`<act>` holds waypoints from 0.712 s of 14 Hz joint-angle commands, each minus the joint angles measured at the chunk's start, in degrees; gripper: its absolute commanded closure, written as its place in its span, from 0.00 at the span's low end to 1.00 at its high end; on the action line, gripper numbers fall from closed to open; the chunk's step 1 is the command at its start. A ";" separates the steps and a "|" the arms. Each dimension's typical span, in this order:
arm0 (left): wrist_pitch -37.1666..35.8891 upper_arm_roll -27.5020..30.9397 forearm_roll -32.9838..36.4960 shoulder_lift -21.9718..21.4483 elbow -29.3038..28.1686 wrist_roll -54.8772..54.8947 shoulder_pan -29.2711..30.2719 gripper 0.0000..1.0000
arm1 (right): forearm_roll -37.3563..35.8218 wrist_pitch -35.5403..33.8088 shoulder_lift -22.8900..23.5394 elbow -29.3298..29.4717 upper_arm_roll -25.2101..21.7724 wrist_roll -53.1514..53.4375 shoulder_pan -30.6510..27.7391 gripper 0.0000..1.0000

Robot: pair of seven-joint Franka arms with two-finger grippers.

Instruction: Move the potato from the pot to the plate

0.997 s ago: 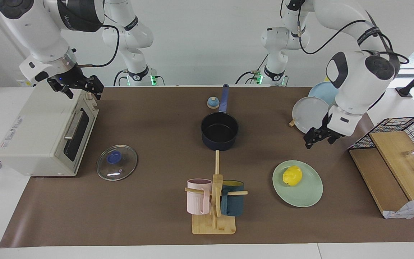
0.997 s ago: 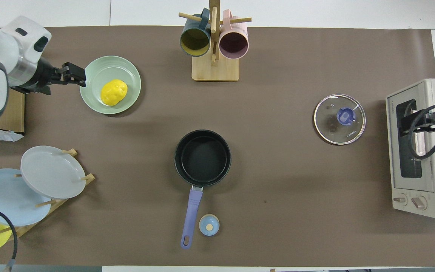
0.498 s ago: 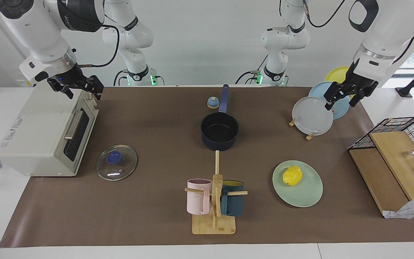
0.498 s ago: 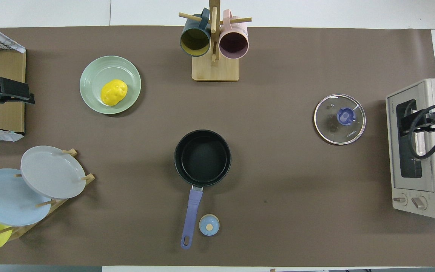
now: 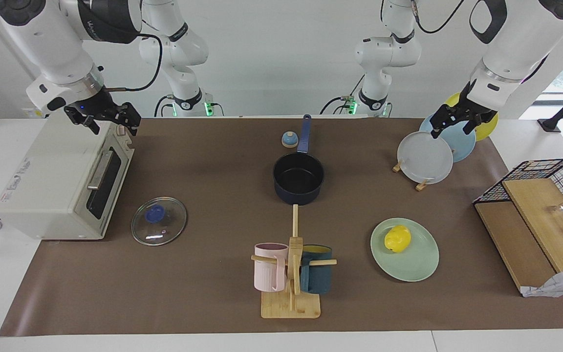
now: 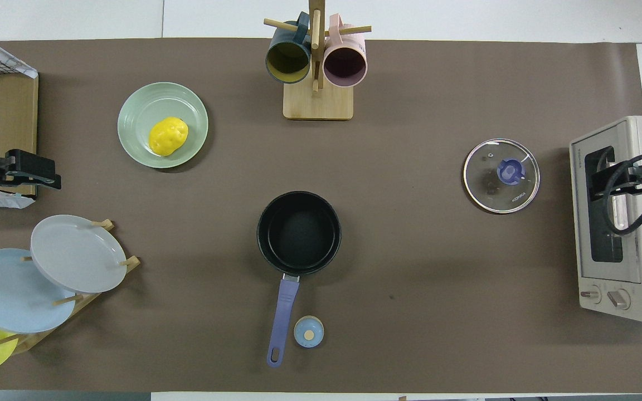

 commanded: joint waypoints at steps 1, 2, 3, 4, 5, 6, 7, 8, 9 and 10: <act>-0.24 -0.10 0.97 1.65 4.80 0.77 0.13 0.00 | 1.13 0.91 -0.85 -1.00 0.22 0.76 -0.55 0.00; -0.95 -0.09 1.06 2.54 7.18 0.77 0.22 0.00 | 1.13 0.91 -0.85 -1.00 0.22 0.76 -0.55 0.00; -2.00 -0.01 1.58 3.33 8.77 0.77 0.31 0.00 | 1.13 0.91 -0.76 -1.00 0.22 0.76 -0.55 0.00; -2.70 -0.01 2.81 3.78 9.57 0.85 0.22 0.00 | 1.13 0.91 -0.76 -1.00 0.22 0.76 -0.55 0.00; -3.67 -0.09 2.82 3.52 9.14 0.94 0.13 0.00 | 1.13 0.91 -0.84 -1.00 0.22 0.76 -0.55 0.00; -5.07 -0.01 2.82 3.17 8.35 0.94 0.13 0.00 | 1.22 0.91 -0.76 -1.00 0.22 0.76 -0.55 0.00; -5.17 0.08 2.82 3.16 7.47 0.94 0.13 0.00 | 1.22 0.91 -0.76 -1.00 0.22 0.76 -0.55 0.00; -4.56 -0.01 2.65 3.16 7.20 0.86 0.13 0.00 | 1.13 0.91 -0.84 -1.00 0.22 0.76 -0.55 0.00; -3.43 -0.01 2.30 3.16 6.94 0.77 -0.04 0.00 | 1.13 0.91 -0.76 -1.00 0.22 0.76 -0.55 0.00; -2.72 -0.09 1.94 3.16 6.94 0.77 0.04 0.00 | 1.13 0.91 -0.76 -1.00 0.22 0.76 -0.55 0.00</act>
